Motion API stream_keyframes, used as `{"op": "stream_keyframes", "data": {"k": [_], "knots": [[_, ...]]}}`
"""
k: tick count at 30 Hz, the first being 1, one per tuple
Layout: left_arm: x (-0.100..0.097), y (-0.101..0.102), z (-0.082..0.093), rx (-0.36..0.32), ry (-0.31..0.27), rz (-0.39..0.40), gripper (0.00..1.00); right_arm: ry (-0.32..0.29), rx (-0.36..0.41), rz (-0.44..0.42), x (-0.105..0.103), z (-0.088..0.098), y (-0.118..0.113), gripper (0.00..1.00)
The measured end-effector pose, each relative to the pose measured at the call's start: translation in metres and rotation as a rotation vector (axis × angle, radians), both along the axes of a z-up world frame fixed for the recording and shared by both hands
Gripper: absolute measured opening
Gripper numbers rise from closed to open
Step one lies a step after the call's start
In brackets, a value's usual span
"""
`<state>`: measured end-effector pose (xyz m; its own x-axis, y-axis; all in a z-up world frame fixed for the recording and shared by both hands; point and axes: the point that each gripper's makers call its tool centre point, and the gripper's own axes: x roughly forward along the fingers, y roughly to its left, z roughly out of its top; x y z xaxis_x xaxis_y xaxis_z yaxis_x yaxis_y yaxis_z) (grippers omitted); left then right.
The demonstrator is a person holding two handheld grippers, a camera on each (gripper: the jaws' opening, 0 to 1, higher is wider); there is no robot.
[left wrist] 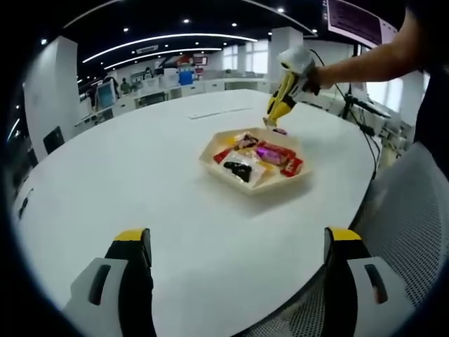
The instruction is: Place the target food into the container with the food tongs after gripping and lifting it, then release it inside without dropping or visibly crushing the food.
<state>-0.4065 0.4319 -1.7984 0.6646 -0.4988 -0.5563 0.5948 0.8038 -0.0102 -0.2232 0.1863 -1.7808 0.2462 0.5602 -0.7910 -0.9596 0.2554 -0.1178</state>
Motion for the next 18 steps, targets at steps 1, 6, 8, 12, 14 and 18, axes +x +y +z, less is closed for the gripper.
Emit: {"op": "stream_keyframes", "data": {"k": [1,6,8,12,14,18], "knots": [[0.000,0.000,0.000,0.001,-0.003,-0.001,0.99,0.009,0.014,-0.007,0.000,0.004,0.002,0.17],[0.001,0.000,0.001,0.003,-0.008,-0.003,0.99,0.018,0.033,-0.013,-0.004,0.012,0.012,0.17],[0.001,0.000,0.001,0.003,-0.011,-0.001,0.99,0.019,0.034,-0.004,-0.008,0.013,0.019,0.17],[0.002,0.000,0.001,0.003,-0.014,-0.002,0.99,0.024,0.040,0.022,-0.016,0.018,0.037,0.17],[0.002,0.001,0.001,0.004,-0.014,0.000,0.99,0.021,0.040,0.040,-0.021,0.022,0.047,0.17],[0.002,0.002,0.003,-0.001,-0.021,0.006,0.99,0.015,0.054,0.072,-0.029,0.031,0.066,0.17]]}}
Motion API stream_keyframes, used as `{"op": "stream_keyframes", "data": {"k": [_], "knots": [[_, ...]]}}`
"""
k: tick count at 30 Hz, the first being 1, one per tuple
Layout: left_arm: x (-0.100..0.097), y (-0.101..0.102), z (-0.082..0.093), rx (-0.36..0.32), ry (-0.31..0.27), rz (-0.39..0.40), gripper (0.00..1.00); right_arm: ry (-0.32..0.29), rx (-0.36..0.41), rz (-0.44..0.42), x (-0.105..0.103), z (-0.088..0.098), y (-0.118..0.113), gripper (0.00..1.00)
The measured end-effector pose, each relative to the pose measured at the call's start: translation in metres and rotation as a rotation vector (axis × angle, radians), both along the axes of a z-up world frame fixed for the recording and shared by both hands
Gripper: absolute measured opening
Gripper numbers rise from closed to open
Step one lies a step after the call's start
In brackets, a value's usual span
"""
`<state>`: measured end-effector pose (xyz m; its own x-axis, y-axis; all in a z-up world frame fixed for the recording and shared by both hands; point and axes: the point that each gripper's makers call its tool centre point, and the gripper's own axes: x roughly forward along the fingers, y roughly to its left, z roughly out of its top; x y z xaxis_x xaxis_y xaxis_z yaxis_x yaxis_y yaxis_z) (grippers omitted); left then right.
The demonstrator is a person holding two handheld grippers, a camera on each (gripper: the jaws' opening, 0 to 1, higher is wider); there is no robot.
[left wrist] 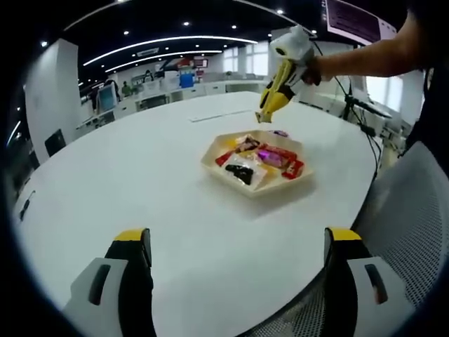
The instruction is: Place the target food into the container with the food tongs after gripping and lifting it, then release it inside without dropping or visibly crushing the food.
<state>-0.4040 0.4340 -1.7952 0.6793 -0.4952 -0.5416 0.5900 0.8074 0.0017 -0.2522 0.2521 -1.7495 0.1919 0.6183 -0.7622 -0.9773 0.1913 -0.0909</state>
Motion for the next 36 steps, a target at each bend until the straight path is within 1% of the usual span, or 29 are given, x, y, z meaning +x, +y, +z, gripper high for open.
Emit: {"op": "stream_keyframes", "data": {"k": [4,7,9,15,16,17,19,21,28,29,30,31,32,34,35,36], "knots": [[0.000,0.000,0.000,0.002,-0.003,0.000,0.99,0.004,0.010,0.030,-0.010,0.006,0.017,0.18],[0.000,0.001,0.002,0.001,-0.006,0.004,0.99,0.038,0.025,0.046,-0.021,0.010,0.031,0.17],[0.001,0.001,0.001,0.003,-0.008,0.004,0.99,0.033,0.031,0.072,-0.029,0.014,0.040,0.17],[0.001,0.002,0.002,0.003,-0.013,0.006,0.99,0.043,0.027,0.099,-0.040,0.017,0.049,0.19],[0.001,0.003,0.001,0.011,-0.012,0.005,0.98,0.048,0.020,0.106,-0.042,0.018,0.048,0.20],[0.001,0.003,0.001,0.022,-0.014,0.000,0.98,0.077,0.022,0.101,-0.045,0.018,0.048,0.21],[0.000,0.002,0.001,0.018,-0.013,-0.004,0.99,0.047,0.020,0.116,-0.044,0.019,0.046,0.22],[0.000,0.002,0.001,0.019,-0.013,-0.003,0.99,0.062,0.026,0.109,-0.045,0.022,0.043,0.24],[0.001,0.003,-0.001,0.020,-0.014,-0.004,0.99,0.015,0.054,0.087,-0.035,0.033,0.030,0.26],[0.000,0.002,0.001,0.021,-0.014,-0.004,0.99,-0.037,0.065,0.073,-0.025,0.038,0.026,0.26],[0.000,0.002,0.001,0.022,-0.013,-0.004,0.99,-0.055,0.065,0.085,-0.023,0.039,0.023,0.26],[0.000,0.002,0.000,0.022,-0.011,-0.005,0.99,-0.027,0.068,0.067,-0.022,0.040,0.017,0.26],[0.000,0.001,0.000,0.022,-0.012,-0.007,0.99,-0.025,0.077,0.038,-0.018,0.041,0.014,0.26],[0.000,0.002,0.000,0.023,-0.012,-0.005,0.99,-0.028,0.071,0.032,-0.012,0.041,0.004,0.26],[0.000,0.001,0.001,0.019,-0.012,-0.005,0.99,-0.038,0.069,0.036,-0.011,0.042,0.000,0.26],[0.000,0.001,0.001,0.022,-0.014,-0.006,0.99,-0.062,0.047,0.061,-0.009,0.041,-0.007,0.25]]}}
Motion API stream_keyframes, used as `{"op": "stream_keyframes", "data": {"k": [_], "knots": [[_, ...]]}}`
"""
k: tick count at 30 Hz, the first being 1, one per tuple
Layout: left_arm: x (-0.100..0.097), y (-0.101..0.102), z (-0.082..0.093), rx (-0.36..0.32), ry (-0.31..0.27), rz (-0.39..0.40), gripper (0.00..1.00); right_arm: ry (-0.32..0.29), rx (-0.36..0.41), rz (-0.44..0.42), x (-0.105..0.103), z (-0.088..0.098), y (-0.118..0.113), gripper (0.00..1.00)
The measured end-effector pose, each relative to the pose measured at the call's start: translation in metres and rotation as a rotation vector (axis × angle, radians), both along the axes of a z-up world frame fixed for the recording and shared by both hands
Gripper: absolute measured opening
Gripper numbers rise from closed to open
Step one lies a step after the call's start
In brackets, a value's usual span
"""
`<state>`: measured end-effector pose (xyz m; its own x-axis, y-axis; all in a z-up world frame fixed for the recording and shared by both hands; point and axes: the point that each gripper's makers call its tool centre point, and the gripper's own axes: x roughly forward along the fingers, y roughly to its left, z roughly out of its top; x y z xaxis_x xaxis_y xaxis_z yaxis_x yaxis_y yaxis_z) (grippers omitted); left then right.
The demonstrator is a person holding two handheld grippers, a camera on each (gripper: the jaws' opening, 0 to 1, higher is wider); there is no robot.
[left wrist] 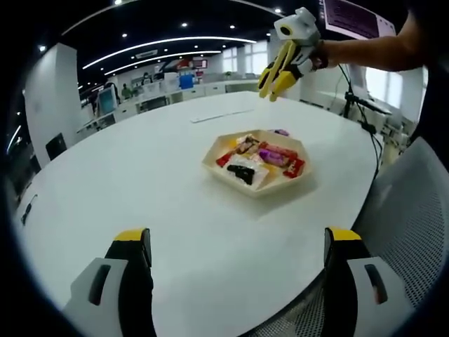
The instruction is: Place the target food into the container with the food tongs after gripping and lifting it, then release it inside without dropping or visibly crushing the food.
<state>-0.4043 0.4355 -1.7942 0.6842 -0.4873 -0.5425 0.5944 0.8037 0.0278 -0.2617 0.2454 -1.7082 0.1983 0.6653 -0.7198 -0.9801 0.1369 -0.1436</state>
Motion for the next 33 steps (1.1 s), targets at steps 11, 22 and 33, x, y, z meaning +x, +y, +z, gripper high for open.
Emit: {"op": "stream_keyframes", "data": {"k": [11,22,33], "knots": [[-0.001,0.000,0.000,-0.001,0.005,-0.002,0.99,0.020,-0.022,-0.105,0.022,-0.008,-0.046,0.27],[0.000,0.003,-0.003,0.006,0.008,0.009,0.98,0.029,-0.002,-0.167,0.039,-0.019,-0.072,0.26],[0.000,0.000,-0.003,-0.006,0.020,0.012,0.99,0.044,0.007,-0.202,0.053,-0.042,-0.086,0.27]]}}
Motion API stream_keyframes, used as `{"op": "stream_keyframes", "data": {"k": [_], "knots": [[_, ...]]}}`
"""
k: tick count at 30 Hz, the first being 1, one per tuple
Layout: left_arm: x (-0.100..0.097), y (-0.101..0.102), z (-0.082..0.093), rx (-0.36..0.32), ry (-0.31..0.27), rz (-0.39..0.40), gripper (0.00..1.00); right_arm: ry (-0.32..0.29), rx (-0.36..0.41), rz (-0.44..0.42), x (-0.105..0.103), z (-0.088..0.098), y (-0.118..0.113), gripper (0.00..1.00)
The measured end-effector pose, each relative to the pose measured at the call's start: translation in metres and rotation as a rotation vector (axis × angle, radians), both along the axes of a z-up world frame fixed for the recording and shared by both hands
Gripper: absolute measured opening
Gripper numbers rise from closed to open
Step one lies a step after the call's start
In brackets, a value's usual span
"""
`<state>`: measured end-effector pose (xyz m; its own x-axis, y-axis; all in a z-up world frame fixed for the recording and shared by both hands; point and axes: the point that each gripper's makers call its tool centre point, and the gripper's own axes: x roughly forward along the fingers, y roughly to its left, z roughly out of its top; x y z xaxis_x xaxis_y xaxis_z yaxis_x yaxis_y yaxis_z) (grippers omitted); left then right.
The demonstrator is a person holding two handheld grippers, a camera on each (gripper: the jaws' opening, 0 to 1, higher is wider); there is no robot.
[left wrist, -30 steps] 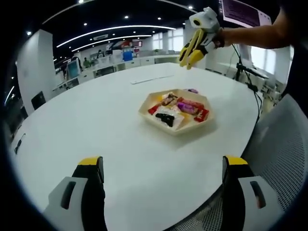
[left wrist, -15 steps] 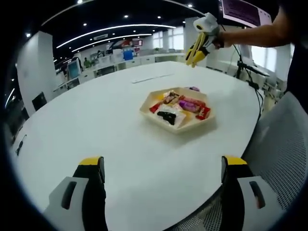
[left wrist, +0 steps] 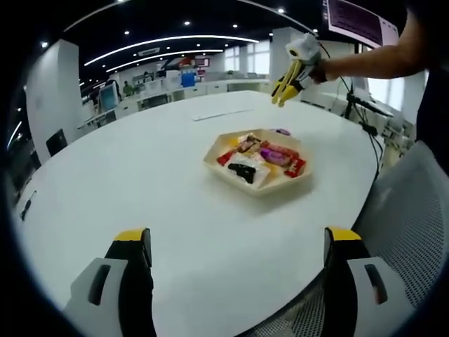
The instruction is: Place the target food into the container with the food tongs after gripping and lifting it, then release it inside without dropping or visibly crushing the food.
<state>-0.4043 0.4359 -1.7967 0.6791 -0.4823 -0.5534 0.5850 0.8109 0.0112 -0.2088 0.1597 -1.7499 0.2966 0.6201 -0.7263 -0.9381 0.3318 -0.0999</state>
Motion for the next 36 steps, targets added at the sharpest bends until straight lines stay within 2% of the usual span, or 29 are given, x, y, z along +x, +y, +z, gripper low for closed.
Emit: {"op": "stream_keyframes", "data": {"k": [1,3,18,26,30,34,35,36], "knots": [[0.000,0.000,0.000,-0.003,0.001,-0.001,0.99,0.000,-0.001,0.000,0.000,-0.001,-0.001,0.27],[0.000,0.000,-0.001,0.000,0.004,0.002,0.99,0.037,-0.010,-0.023,0.000,-0.010,-0.004,0.27],[-0.002,-0.001,-0.003,-0.008,0.021,0.002,0.99,0.065,0.004,-0.083,0.004,-0.059,-0.012,0.27],[-0.002,0.000,-0.006,0.000,0.028,0.003,0.99,0.085,0.009,-0.084,0.002,-0.069,-0.006,0.28],[-0.002,0.000,-0.007,0.003,0.033,0.003,0.99,0.079,-0.009,-0.074,0.003,-0.076,-0.005,0.28],[-0.002,0.000,-0.007,0.001,0.036,0.003,0.99,0.104,-0.046,-0.066,-0.003,-0.089,-0.004,0.26],[-0.003,-0.001,-0.006,-0.001,0.035,0.003,0.99,0.082,-0.045,-0.075,0.000,-0.088,-0.005,0.25],[-0.002,0.000,-0.006,0.002,0.033,0.003,0.99,0.086,-0.043,-0.094,0.001,-0.086,-0.006,0.24]]}}
